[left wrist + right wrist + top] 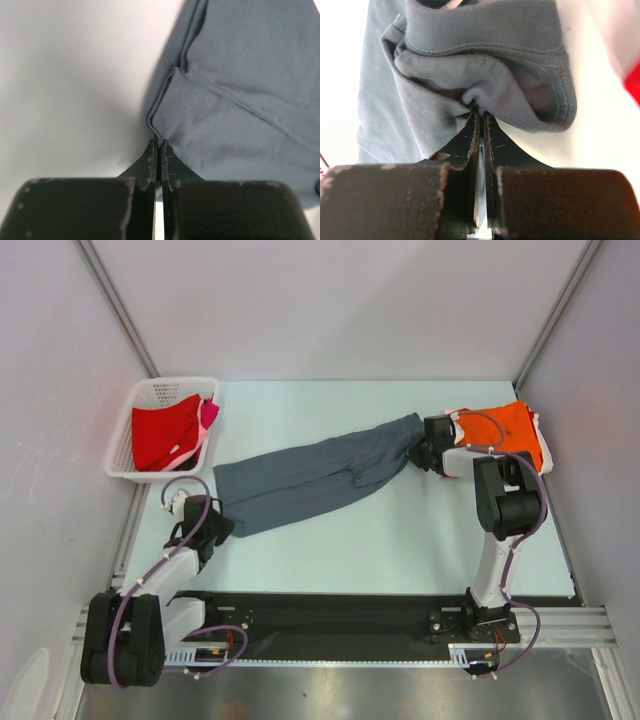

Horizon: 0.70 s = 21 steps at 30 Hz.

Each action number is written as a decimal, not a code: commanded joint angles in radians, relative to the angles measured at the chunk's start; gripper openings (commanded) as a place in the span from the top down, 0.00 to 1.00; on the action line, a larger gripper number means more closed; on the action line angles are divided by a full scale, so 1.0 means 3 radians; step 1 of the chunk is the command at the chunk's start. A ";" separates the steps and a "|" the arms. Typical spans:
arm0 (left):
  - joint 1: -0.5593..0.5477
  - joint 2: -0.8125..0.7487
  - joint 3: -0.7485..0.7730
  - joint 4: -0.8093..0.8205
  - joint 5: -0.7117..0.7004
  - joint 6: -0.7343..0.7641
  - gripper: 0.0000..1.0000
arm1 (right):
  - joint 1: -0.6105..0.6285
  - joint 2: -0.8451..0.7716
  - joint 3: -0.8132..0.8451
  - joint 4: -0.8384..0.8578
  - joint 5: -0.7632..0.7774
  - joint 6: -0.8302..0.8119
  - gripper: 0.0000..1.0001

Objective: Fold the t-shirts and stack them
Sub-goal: Fold the tshirt

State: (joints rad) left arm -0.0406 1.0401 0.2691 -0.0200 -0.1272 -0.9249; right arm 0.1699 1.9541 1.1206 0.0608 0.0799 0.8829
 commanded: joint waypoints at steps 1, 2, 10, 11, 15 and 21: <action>-0.0135 -0.0061 -0.0105 0.0005 0.0337 -0.0005 1.00 | -0.0116 0.0215 0.0253 0.0032 -0.0021 -0.0064 1.00; -0.0206 -0.0077 -0.0115 0.0005 0.0342 -0.0026 1.00 | -0.0157 0.0256 0.0339 0.0053 -0.0102 -0.0080 1.00; -0.1596 0.0000 -0.0115 0.0005 -0.0051 -0.0822 1.00 | -0.0152 0.0890 0.1290 -0.0299 -0.0312 -0.0315 1.00; -0.1750 0.0005 -0.0110 0.0005 -0.0213 -0.0920 1.00 | -0.0147 0.1022 0.1372 -0.0305 -0.0358 -0.0340 1.00; -0.2537 0.0117 -0.0069 0.0046 -0.0460 -0.1380 1.00 | -0.0122 0.1391 0.1878 -0.0468 -0.0568 -0.0422 0.98; -0.3406 0.0632 0.0304 0.0394 -0.0557 -0.1897 1.00 | 0.0021 0.1973 0.2814 -0.0887 -0.0706 -0.0591 1.00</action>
State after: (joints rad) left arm -0.9600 1.1603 0.2855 0.0647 -0.2604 -1.3739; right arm 0.1413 2.4485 1.8759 -0.0837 -0.0982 0.7612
